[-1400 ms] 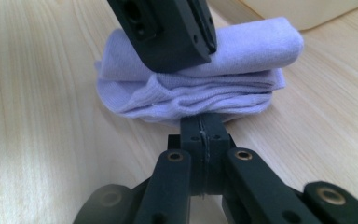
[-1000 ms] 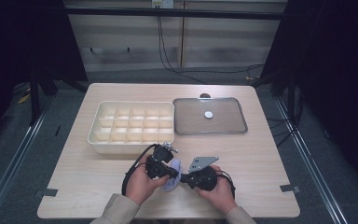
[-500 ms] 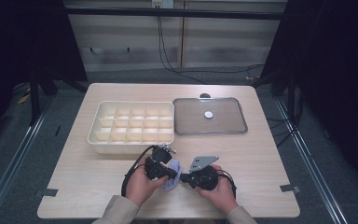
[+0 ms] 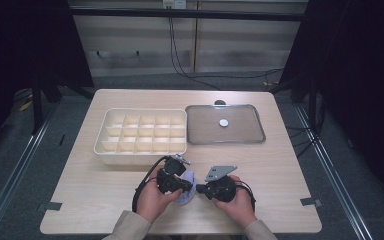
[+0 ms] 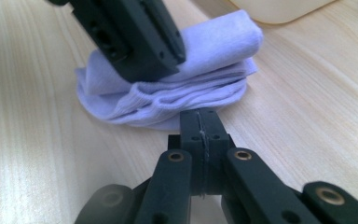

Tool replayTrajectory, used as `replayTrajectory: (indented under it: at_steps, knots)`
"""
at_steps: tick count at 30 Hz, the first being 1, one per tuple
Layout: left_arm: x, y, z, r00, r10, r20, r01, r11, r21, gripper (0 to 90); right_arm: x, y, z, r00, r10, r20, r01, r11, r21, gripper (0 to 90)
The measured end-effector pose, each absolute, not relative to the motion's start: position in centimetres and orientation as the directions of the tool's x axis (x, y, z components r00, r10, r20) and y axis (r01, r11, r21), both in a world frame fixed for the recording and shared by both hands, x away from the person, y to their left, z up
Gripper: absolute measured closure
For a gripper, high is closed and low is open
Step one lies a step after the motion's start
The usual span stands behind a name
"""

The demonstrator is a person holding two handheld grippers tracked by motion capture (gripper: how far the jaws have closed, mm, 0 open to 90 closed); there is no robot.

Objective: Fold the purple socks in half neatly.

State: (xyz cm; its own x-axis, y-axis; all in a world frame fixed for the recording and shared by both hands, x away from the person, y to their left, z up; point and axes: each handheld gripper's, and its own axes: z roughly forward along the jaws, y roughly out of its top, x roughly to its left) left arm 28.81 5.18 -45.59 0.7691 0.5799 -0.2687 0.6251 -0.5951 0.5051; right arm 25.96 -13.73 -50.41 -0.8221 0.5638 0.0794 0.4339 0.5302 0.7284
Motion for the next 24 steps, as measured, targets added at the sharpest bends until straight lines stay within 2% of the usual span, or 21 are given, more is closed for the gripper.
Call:
replayTrajectory:
  at_steps: [10,24]
  knots:
    - [28.5,4.6,-46.2,0.783,0.565,-0.26,0.61,-0.616,0.498,81.7,26.0,-13.9,-50.4,-0.815,0.574,0.079,0.439,0.523,0.731,90.0]
    - [28.5,4.3,-46.6,0.785,0.57,-0.244,0.61,-0.638,0.47,84.7,26.4,-15.0,-49.2,-0.795,0.6,0.088,0.445,0.477,0.758,90.0]
